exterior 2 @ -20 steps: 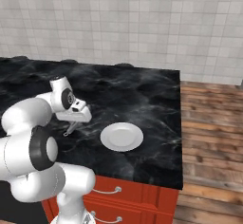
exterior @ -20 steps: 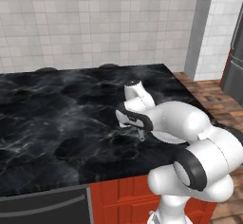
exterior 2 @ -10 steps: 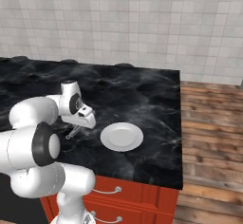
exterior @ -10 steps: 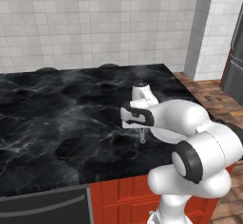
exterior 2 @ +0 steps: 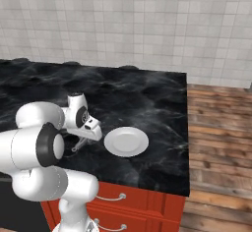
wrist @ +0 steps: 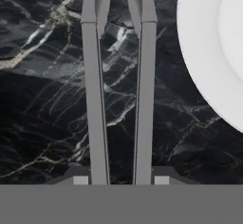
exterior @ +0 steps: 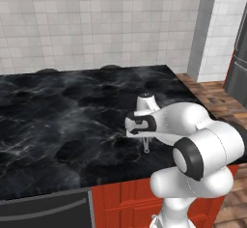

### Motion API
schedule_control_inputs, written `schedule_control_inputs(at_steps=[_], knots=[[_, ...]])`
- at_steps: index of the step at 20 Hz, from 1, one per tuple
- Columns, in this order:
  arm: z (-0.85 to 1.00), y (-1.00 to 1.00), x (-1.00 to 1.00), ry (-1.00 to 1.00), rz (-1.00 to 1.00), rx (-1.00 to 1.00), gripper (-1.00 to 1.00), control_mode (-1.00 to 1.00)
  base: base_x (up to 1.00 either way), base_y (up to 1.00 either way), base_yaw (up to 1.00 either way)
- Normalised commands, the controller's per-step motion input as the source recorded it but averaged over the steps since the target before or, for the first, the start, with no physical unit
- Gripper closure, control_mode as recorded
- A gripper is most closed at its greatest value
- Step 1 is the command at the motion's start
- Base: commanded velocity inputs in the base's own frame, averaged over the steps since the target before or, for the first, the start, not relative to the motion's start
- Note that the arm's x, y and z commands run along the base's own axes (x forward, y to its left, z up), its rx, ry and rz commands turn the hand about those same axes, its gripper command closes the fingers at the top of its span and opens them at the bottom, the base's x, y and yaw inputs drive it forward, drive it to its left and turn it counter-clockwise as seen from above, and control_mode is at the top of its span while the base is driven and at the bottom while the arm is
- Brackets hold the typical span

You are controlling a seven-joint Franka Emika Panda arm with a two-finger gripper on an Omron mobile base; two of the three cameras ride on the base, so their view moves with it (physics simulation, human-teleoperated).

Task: Pick up the tongs from the counter and place them near the plate next to the oven.

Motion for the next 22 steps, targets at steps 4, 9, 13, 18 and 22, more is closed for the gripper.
schedule_control_inputs(at_steps=[4, 9, 13, 18, 22], knots=[[-0.04, 0.00, 0.00, 0.00, 0.00, 0.00, 1.00, -1.00, 0.00, 0.00, 0.00], [-0.08, 0.00, 0.00, 0.00, 0.00, 0.00, 1.00, -1.00, 0.00, 0.00, 0.00], [-0.12, 0.04, 0.00, 0.00, 0.00, 0.00, 1.00, -1.00, 0.00, 0.00, 0.00], [-0.08, 0.08, 0.00, 0.00, 0.00, 0.00, 1.00, -1.00, 0.00, 0.00, 0.00], [-0.10, 0.02, 0.00, 0.00, 0.00, 0.00, 1.00, -1.00, 0.00, 0.00, 0.00]])
